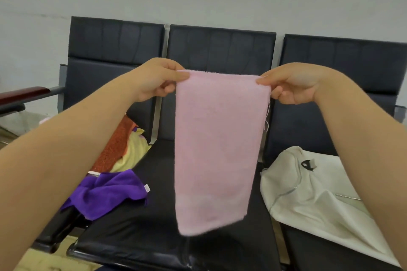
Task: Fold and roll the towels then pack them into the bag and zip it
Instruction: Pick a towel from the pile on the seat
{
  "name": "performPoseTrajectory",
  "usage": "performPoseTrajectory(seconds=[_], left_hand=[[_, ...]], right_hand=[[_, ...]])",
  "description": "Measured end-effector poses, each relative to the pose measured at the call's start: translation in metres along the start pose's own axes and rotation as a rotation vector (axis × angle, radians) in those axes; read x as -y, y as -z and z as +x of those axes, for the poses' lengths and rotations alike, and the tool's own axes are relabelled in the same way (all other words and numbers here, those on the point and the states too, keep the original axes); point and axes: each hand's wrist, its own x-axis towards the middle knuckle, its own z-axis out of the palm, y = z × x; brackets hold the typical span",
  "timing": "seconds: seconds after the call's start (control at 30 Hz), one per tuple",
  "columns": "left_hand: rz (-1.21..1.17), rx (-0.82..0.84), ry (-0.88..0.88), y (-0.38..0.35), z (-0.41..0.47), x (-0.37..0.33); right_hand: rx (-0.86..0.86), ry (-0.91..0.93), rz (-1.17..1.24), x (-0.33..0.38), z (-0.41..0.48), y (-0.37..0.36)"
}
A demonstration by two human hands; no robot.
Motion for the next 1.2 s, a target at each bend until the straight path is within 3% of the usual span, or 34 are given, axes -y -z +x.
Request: performPoseTrajectory(seconds=[0.1,0.2,0.33,0.43,0.57,0.67,0.93,1.1,1.2], left_hand=[[0.065,-0.048,0.154,-0.006,0.016,0.008],[0.093,-0.221,0.210,-0.021,0.038,0.016],[0.014,-0.433,0.108,-0.033,0.057,0.014],[-0.065,-0.464,0.012,-0.031,0.059,0.019],[-0.031,-0.380,-0.051,-0.036,0.035,0.055],[0.047,-0.293,-0.029,-0.054,-0.002,0.103],[0.361,-0.005,0.121,-0.127,-0.143,0.270],[0.538,0.002,0.106,-0.139,-0.180,0.293],[0.591,-0.018,0.072,-0.143,-0.186,0.298]], right_hand=[[-0.112,-0.040,-0.065,-0.006,0.020,-0.008],[-0.292,0.029,-0.049,-0.012,0.045,-0.021],[-0.544,0.289,-0.148,-0.016,0.070,-0.030],[-0.622,0.416,-0.158,-0.025,0.076,-0.032],[-0.592,0.456,-0.170,-0.069,0.071,-0.045],[-0.580,0.424,-0.314,-0.136,0.064,-0.067],[-0.298,0.152,-0.525,-0.327,0.008,-0.165],[-0.253,0.214,-0.594,-0.354,-0.012,-0.177],[-0.240,0.219,-0.473,-0.355,-0.016,-0.177]])
